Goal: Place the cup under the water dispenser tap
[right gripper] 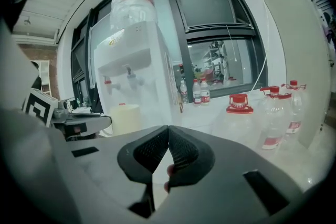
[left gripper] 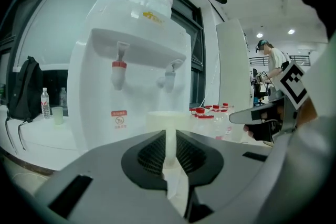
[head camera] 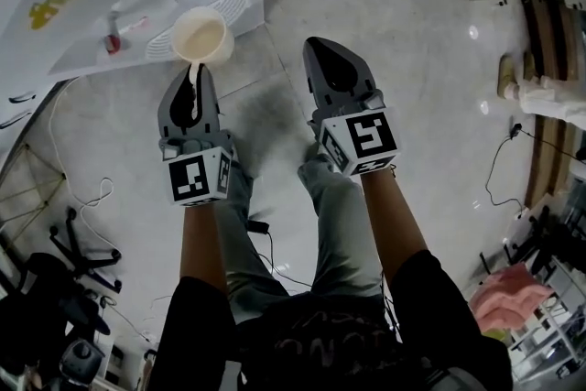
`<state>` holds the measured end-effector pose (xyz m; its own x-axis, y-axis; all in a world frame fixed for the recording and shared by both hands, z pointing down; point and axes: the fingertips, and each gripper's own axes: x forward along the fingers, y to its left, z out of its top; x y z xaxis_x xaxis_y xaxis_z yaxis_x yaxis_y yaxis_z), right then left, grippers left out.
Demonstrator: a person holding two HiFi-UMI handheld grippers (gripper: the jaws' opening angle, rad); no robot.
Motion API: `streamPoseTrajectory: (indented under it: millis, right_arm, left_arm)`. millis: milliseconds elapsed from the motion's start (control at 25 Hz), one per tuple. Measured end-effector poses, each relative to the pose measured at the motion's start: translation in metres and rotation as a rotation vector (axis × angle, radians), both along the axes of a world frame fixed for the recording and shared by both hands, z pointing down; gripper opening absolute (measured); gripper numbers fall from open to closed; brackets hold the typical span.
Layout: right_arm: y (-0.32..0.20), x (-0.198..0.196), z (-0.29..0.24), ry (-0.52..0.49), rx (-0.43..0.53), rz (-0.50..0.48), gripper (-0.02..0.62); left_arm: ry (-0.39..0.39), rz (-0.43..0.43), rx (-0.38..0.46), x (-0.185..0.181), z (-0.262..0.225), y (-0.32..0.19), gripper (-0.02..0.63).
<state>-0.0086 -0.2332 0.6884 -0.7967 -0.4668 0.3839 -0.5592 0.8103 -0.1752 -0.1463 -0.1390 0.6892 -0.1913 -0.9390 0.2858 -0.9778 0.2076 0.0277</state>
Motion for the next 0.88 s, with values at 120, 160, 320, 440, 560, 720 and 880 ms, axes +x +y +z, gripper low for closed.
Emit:
streamPoseTrajectory:
  millis: [120,160,320,440,560,720,880]
  right_arm:
    - [-0.003,-0.003,0.015,-0.002,0.009,-0.005,0.014]
    - [-0.005,-0.004,0.019,-0.002,0.012,-0.006,0.014]
    - [-0.009,-0.006,0.037,0.004,0.003,-0.008,0.014]
    - [-0.013,-0.007,0.049,0.008,-0.003,-0.01,0.014]
    - [-0.017,-0.008,0.058,0.007,-0.007,-0.008,0.014]
    - [-0.018,-0.009,0.066,0.013,-0.014,-0.012,0.014]
    - [-0.02,-0.013,0.067,0.004,-0.006,-0.011,0.014]
  left_arm:
    - [-0.017,0.002,0.017,-0.005,0.01,-0.008,0.049]
    - [-0.023,0.002,0.022,-0.006,0.013,-0.01,0.049]
    - [-0.039,0.004,0.038,-0.012,0.024,-0.019,0.048]
    - [-0.041,0.004,0.041,-0.015,0.034,-0.026,0.049]
    - [-0.058,0.016,0.046,-0.015,0.04,-0.031,0.049]
    - [-0.092,0.025,0.055,-0.013,0.043,-0.033,0.049]
    - [-0.089,0.024,0.074,-0.013,0.046,-0.032,0.049]
